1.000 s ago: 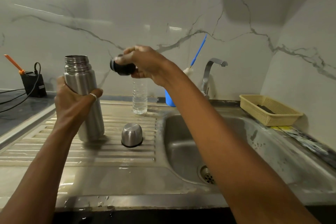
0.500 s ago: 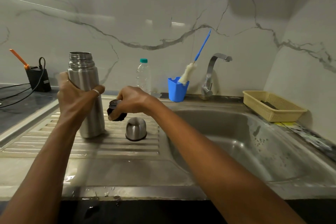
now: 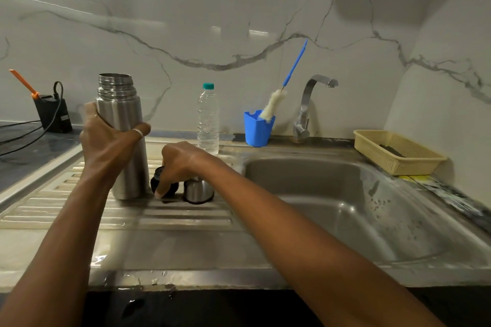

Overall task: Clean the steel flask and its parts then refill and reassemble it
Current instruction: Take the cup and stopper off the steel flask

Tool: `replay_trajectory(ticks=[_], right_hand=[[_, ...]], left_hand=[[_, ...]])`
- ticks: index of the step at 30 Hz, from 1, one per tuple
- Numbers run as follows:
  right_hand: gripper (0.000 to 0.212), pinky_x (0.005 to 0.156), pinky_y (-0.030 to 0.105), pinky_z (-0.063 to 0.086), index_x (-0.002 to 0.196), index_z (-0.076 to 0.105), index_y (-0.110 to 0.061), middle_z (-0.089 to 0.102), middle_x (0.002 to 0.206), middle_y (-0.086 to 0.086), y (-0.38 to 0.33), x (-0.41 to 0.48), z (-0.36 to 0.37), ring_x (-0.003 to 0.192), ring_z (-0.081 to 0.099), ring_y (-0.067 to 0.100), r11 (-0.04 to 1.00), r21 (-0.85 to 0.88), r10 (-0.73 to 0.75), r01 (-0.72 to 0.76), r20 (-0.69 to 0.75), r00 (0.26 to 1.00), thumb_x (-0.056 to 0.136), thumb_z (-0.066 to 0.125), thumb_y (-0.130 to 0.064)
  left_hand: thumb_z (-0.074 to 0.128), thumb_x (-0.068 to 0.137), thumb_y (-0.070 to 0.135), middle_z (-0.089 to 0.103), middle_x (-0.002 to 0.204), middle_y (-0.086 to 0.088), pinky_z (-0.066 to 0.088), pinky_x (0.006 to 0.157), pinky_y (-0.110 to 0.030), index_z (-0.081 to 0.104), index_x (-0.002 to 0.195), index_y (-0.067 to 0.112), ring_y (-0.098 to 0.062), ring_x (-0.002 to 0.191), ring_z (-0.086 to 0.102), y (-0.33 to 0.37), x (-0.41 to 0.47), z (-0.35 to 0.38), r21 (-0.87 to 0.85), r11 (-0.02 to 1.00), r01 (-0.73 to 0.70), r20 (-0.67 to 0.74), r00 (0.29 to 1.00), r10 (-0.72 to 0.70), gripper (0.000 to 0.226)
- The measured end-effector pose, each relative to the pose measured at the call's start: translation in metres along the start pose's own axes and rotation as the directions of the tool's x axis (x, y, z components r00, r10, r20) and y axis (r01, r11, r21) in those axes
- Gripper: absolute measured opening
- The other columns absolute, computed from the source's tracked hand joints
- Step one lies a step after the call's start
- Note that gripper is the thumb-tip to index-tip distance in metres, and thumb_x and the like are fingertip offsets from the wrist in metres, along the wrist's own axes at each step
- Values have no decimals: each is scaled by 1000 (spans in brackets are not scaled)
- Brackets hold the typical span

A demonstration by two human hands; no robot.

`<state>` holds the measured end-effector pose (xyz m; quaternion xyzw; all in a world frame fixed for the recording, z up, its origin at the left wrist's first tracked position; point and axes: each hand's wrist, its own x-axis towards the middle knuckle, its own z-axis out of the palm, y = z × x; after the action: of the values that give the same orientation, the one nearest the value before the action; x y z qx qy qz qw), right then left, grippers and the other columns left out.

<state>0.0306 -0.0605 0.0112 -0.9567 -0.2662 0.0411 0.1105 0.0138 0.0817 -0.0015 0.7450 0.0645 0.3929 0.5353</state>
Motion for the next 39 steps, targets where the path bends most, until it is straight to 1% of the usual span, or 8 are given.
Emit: replay_trajectory(ticks=[8,12,20,23,26,31,35,39], right_hand=[[44,60,29,44,73,51,-18,55,81,-1,1,-3,9,79,57,19,1000,-13,-7,7,24,1000,74,89,-40],[50,58,31,40,77,50,-18,53,81,-2,2,-10,5,72,51,13,1000,24,-12,11,29,1000,77,84,-54],[52,68,34,41,85,52,-13,57,90,0,25,-29,-35,86,55,21,998,47,38,-29,-186,982,92,60,-64],[52,59,29,35,65,44,-17,47,66,-4,55,-50,-56,64,48,14,988,151,82,-44,-255,963,97,60,-55],[52,59,28,37,60,41,-18,43,58,-4,87,-84,-74,55,43,11,961,256,181,-102,-309,934,99,60,-47],[46,89,41,55,87,69,3,73,91,18,165,-149,-76,88,70,32,906,336,364,-257,-310,878,97,59,-41],[45,92,41,55,98,75,1,76,93,15,217,-204,-58,91,72,29,867,288,475,-406,-234,848,99,58,-40],[39,90,47,57,91,75,-1,76,85,14,268,-228,-35,85,72,30,788,364,596,-496,-252,762,95,63,-38]], left_hand=[[87,76,22,56,114,-8,47,82,-39,44,133,9,-25,101,56,3,-1,1,23,999,-31,25,999,30,74],[87,75,21,56,121,-13,46,82,-39,42,135,9,-24,103,55,7,2,2,31,997,-65,39,997,64,75],[86,76,19,55,119,-14,48,88,-46,41,137,10,-26,102,53,43,15,5,57,972,-229,110,969,222,76],[88,72,24,54,109,-5,49,85,-46,43,111,44,-29,97,56,70,18,15,61,935,-350,175,926,336,63],[89,72,22,54,106,-5,47,79,-45,35,96,48,-30,92,56,93,13,33,94,889,-449,259,873,414,64],[83,62,38,60,105,-11,52,77,-55,41,118,30,-36,88,60,114,-14,80,111,841,-530,414,794,446,70],[78,58,39,62,102,-12,50,73,-50,41,124,21,-38,88,60,114,-40,121,171,759,-629,548,700,457,78],[82,57,34,64,107,-18,52,71,-50,43,125,18,-45,90,62,110,-59,155,265,601,-754,687,586,431,81]])
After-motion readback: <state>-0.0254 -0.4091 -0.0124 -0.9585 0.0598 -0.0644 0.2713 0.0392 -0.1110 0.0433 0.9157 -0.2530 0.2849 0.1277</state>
